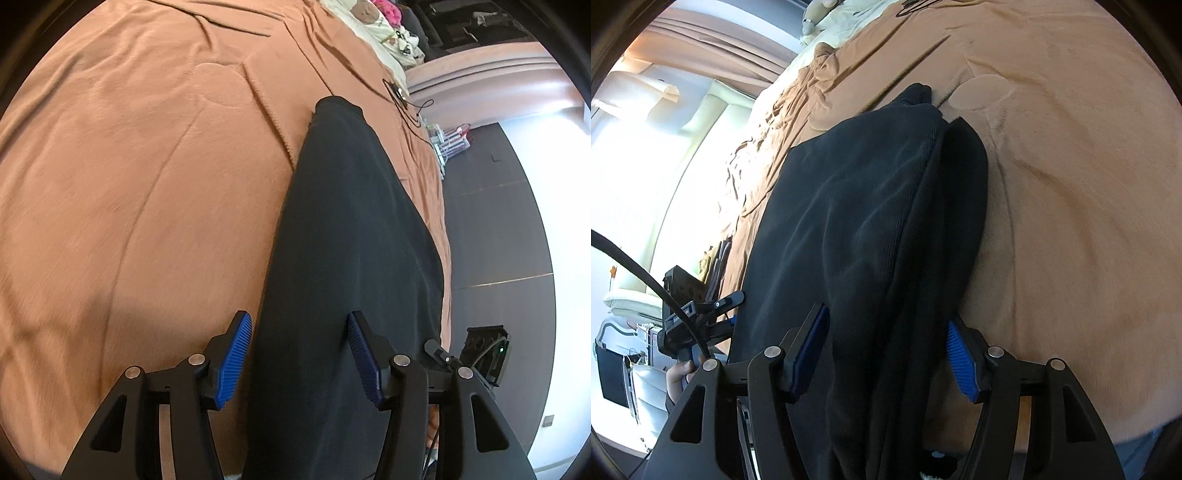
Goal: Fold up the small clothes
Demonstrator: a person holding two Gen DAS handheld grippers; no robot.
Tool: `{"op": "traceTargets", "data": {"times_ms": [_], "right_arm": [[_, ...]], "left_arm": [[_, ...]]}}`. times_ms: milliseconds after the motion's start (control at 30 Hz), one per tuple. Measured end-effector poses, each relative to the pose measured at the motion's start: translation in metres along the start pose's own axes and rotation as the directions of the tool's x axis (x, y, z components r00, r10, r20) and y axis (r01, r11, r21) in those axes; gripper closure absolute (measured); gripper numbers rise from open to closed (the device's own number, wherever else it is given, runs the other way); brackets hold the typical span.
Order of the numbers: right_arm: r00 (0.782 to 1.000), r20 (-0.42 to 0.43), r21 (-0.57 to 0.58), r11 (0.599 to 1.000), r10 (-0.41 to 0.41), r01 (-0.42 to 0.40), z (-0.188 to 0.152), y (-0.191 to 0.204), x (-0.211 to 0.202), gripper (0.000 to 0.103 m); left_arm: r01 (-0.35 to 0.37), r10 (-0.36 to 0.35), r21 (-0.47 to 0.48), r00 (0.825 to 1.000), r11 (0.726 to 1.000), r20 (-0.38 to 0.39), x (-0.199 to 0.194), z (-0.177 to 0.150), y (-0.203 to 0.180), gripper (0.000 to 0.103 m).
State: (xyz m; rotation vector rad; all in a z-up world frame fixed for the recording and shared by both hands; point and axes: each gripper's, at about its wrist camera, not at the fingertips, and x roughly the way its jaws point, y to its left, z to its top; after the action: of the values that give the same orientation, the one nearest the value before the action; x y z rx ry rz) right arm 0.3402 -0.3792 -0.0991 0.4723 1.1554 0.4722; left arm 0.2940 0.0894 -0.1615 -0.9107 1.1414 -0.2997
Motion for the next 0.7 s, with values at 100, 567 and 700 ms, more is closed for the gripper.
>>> {"op": "traceTargets", "data": {"times_ms": [100, 567, 700], "right_arm": [[1.0, 0.004, 0.019, 1.0, 0.022, -0.023, 0.01, -0.007, 0.007, 0.043], [0.993, 0.034, 0.069, 0.99, 0.117, -0.119, 0.048, -0.033, 0.037, 0.044], [0.991, 0.032, 0.061, 0.989, 0.13, -0.132, 0.057, -0.035, 0.046, 0.044]], "left_arm": [[0.005, -0.005, 0.007, 1.0, 1.0, -0.012, 0.009, 0.011, -0.003, 0.047], [-0.002, 0.003, 0.03, 0.999, 1.0, -0.038, 0.035, 0.06, -0.012, 0.051], [0.002, 0.0, 0.033, 0.999, 0.999, -0.041, 0.038, 0.072, -0.01, 0.057]]}}
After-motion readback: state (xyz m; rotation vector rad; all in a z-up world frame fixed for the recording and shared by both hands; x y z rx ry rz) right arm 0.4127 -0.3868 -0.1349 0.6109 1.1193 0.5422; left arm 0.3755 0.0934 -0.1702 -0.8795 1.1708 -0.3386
